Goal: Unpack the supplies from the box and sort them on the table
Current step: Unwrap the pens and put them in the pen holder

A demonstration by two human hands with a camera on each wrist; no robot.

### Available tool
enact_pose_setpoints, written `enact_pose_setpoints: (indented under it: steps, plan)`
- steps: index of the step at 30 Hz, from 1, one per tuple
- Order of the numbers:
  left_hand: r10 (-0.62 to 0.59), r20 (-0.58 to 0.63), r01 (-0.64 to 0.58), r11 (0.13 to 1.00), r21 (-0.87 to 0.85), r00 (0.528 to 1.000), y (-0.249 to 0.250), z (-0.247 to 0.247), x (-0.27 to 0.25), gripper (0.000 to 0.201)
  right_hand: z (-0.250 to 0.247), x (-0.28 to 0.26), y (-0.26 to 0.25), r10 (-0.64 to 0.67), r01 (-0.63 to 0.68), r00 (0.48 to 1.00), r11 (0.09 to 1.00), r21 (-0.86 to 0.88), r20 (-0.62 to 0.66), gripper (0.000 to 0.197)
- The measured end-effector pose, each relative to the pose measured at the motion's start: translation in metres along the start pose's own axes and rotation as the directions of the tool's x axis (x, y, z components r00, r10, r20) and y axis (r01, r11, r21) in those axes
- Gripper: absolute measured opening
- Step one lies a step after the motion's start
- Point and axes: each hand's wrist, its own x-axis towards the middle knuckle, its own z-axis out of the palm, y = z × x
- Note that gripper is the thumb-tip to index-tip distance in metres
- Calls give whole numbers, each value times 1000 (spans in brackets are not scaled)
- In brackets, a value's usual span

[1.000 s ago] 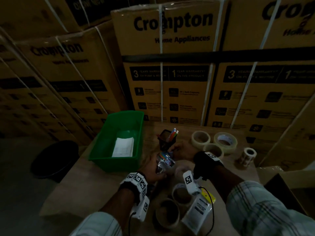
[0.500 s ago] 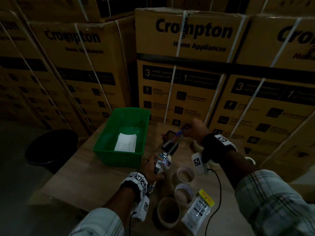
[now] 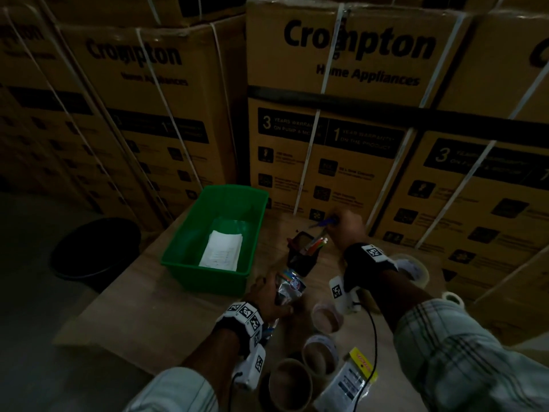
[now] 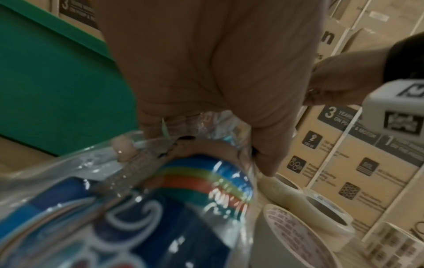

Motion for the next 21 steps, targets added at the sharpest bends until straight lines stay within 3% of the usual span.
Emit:
enact_pose_setpoints:
  steps: [6,16,21]
  plan:
    - [-22,-28,21,1000,-19,999,0,1,11,110,22,13,11,5,-1,995,999,-40,96,21]
    - [-44,-5,44,998,-48,999,7,0,16,123,35,15,18,-55,55,995,998,-8,89,18]
    - [-43,4,43,997,-56,999,9,1,16,115,32,8,24,-60,63,992,998,-29,109,15]
